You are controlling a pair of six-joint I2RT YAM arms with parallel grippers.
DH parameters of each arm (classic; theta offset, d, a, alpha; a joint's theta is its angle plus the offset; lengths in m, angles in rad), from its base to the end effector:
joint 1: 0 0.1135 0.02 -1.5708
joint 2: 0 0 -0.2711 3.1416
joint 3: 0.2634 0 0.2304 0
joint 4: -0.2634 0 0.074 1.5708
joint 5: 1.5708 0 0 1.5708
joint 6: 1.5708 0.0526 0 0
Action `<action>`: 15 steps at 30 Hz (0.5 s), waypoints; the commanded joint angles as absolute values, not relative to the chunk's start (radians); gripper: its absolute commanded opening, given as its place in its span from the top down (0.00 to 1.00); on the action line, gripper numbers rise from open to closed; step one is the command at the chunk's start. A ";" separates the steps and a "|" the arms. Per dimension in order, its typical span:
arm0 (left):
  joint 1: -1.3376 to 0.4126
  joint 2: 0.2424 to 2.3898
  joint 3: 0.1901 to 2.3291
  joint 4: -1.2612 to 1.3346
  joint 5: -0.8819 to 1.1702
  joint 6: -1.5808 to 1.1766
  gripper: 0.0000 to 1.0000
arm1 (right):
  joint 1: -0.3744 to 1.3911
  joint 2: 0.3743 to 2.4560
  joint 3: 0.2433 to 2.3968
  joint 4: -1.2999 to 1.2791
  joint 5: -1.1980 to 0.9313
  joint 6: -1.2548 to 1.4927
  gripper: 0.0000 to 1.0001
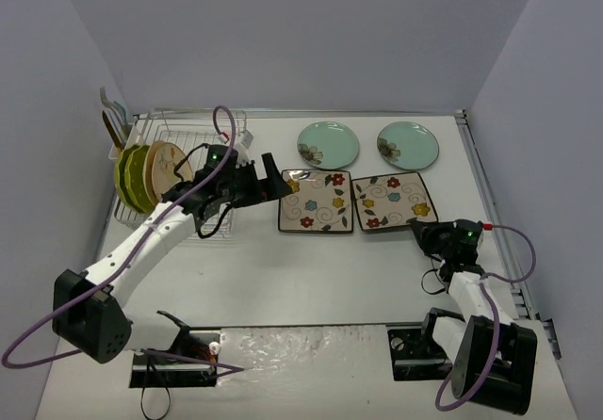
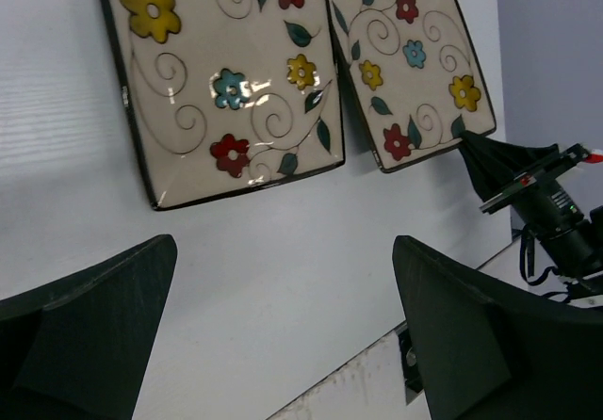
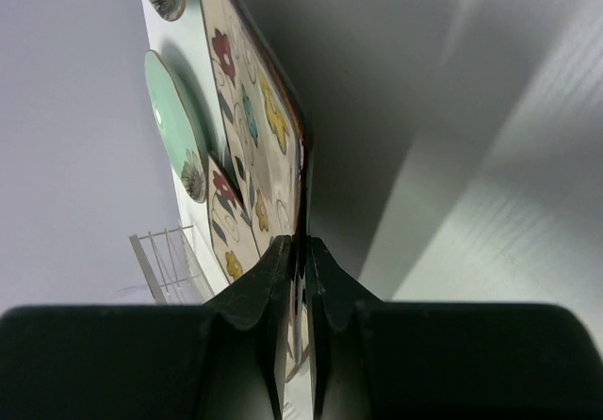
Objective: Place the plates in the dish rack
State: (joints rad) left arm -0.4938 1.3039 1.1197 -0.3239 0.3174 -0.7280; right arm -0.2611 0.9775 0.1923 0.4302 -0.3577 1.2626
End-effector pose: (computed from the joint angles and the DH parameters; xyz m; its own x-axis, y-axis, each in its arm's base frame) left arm 0.2445 -0.1502 0.3329 -0.7792 -0.2985 -0.5512 0.2304 0.6814 -0.6947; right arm 0.1823 -0.0296 0.1806 -0.1737 0.9703 -0.1685 0.2971 0.2147 0.9304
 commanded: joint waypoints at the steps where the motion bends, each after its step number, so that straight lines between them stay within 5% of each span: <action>1: -0.572 1.407 1.168 -0.165 0.330 -0.911 0.03 | -0.257 0.960 0.272 0.451 -0.443 1.342 1.00; 15: -0.692 1.790 1.387 -0.078 0.404 -1.135 0.03 | -0.252 1.004 0.413 0.394 -0.489 1.403 1.00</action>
